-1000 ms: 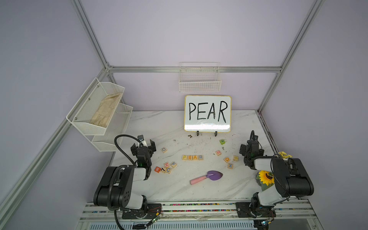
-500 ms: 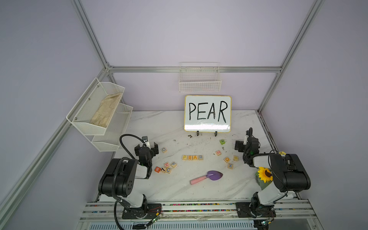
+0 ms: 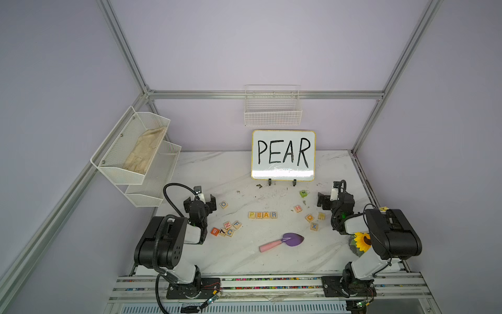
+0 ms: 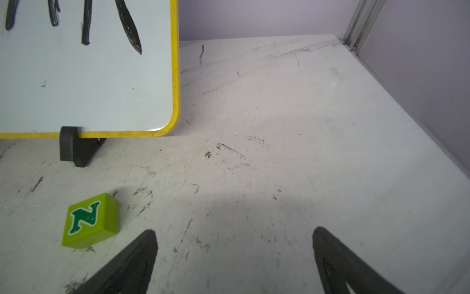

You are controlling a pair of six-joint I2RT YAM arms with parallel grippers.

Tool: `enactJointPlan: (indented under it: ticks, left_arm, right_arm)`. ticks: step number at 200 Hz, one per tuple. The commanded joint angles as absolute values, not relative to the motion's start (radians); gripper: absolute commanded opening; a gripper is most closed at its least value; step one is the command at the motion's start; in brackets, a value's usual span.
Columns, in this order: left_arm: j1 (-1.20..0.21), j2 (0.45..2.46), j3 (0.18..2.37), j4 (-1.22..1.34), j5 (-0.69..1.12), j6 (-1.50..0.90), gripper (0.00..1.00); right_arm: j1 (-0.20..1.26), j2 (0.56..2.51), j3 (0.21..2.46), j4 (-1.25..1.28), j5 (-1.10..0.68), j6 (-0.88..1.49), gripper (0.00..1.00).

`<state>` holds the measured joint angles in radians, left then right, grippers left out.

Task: Spell the uppercase word “pear” with letter blocks
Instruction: Reset both arms

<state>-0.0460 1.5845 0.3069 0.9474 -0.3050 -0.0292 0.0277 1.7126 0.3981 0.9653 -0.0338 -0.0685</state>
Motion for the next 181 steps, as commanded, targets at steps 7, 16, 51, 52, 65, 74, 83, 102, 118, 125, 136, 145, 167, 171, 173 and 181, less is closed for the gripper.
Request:
enactJointPlan:
  ticks: [7, 16, 51, 52, 65, 74, 83, 102, 118, 125, 136, 145, 167, 171, 173, 181]
  left_arm:
    - [-0.037, 1.575, 0.376, 0.959, -0.316, -0.018, 1.0]
    - [-0.033, 1.577, 0.38, 0.955, -0.314, -0.022, 1.0]
    - [-0.017, 1.574, 0.386, 0.936, -0.293, -0.035, 1.0]
    - [-0.017, 1.574, 0.386, 0.935, -0.293, -0.035, 1.0]
    - [-0.017, 1.573, 0.384, 0.939, -0.293, -0.035, 1.0]
    - [-0.017, 1.571, 0.382, 0.941, -0.293, -0.034, 1.0]
    - [-0.017, 1.572, 0.379, 0.946, -0.293, -0.031, 1.0]
    - [-0.017, 1.572, 0.38, 0.946, -0.293, -0.031, 1.0]
    - [-0.017, 1.571, 0.38, 0.947, -0.293, -0.031, 1.0]
    - [-0.017, 1.571, 0.38, 0.946, -0.293, -0.032, 1.0]
    - [-0.017, 1.572, 0.38, 0.947, -0.291, -0.031, 1.0]
    - [-0.017, 1.572, 0.38, 0.946, -0.292, -0.031, 1.0]
    - [-0.017, 1.572, 0.379, 0.95, -0.291, -0.031, 1.0]
    - [-0.017, 1.572, 0.379, 0.95, -0.291, -0.031, 1.0]
    - [-0.017, 1.572, 0.379, 0.95, -0.291, -0.031, 1.0]
    - [-0.017, 1.573, 0.38, 0.95, -0.291, -0.031, 1.0]
  right_arm:
    - [0.051, 1.758, 0.405, 1.024, -0.019, -0.078, 0.98]
    - [0.051, 1.785, 0.427, 1.036, -0.037, -0.073, 0.97]
    - [0.049, 1.776, 0.472, 0.932, 0.001, -0.062, 0.98]
    - [0.049, 1.775, 0.472, 0.927, 0.005, -0.062, 0.98]
    - [0.051, 1.783, 0.466, 0.96, 0.04, -0.046, 0.98]
    - [0.051, 1.775, 0.47, 0.94, 0.044, -0.048, 0.97]
    - [0.051, 1.775, 0.469, 0.942, 0.043, -0.049, 0.97]
    - [0.051, 1.775, 0.468, 0.941, 0.043, -0.049, 0.98]
    - [0.051, 1.777, 0.466, 0.951, 0.044, -0.048, 0.97]
    - [0.051, 1.776, 0.468, 0.945, 0.044, -0.049, 0.97]
    - [0.051, 1.778, 0.467, 0.95, 0.044, -0.049, 0.98]
    - [0.051, 1.776, 0.467, 0.948, 0.044, -0.048, 0.97]
    - [0.051, 1.776, 0.465, 0.951, 0.044, -0.049, 0.97]
    - [0.051, 1.776, 0.465, 0.951, 0.044, -0.049, 0.97]
    - [0.051, 1.776, 0.466, 0.952, 0.044, -0.049, 0.97]
    - [0.051, 1.776, 0.465, 0.952, 0.044, -0.049, 0.97]
